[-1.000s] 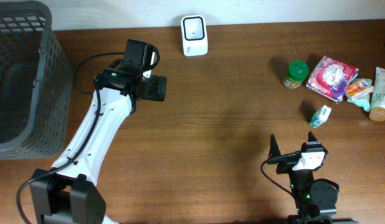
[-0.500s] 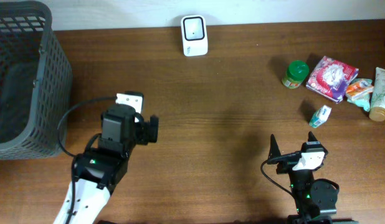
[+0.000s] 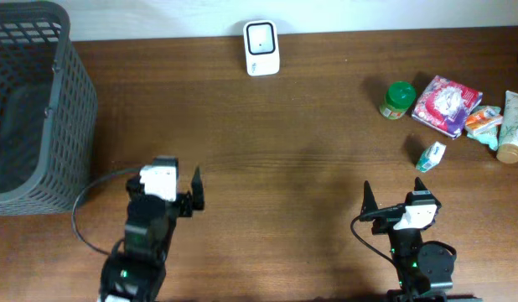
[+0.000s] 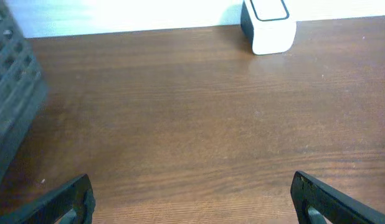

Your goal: Scan the item barcode

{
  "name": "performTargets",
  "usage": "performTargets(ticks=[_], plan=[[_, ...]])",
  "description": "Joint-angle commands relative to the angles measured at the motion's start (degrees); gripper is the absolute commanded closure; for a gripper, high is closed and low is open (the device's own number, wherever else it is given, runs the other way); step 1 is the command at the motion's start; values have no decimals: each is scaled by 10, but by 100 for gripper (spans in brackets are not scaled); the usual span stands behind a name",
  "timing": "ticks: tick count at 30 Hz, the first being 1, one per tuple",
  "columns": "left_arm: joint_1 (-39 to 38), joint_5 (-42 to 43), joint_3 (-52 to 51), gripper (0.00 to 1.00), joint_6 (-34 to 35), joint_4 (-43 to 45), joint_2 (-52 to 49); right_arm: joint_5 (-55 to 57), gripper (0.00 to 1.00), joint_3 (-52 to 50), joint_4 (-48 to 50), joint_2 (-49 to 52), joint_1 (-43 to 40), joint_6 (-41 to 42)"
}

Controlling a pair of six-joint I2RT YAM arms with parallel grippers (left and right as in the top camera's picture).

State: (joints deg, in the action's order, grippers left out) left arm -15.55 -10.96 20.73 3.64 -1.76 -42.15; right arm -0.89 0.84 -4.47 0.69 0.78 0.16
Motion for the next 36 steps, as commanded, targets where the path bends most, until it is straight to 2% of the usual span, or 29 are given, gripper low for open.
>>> performTargets(ticks=[1, 4, 6, 9, 15, 19, 21, 36], plan=[[3, 7, -42, 1, -5, 12, 64, 7, 1, -5, -1, -4, -4, 1], [3, 6, -94, 1, -5, 38, 139, 7, 1, -5, -1, -4, -4, 1], [11, 12, -140, 1, -4, 85, 187, 7, 1, -5, -1, -4, -4, 1], [49, 85, -203, 1, -3, 144, 259, 7, 1, -5, -1, -4, -4, 1], [106, 102, -202, 1, -3, 119, 324, 7, 1, -5, -1, -4, -4, 1], [128, 102, -202, 1, -3, 1, 412, 7, 1, -5, -1, -4, -4, 1], [139, 106, -202, 1, -2, -32, 418, 7, 1, -5, -1, -4, -4, 1], [182, 107, -202, 1, -11, -33, 419, 7, 1, -5, -1, -4, -4, 1]])
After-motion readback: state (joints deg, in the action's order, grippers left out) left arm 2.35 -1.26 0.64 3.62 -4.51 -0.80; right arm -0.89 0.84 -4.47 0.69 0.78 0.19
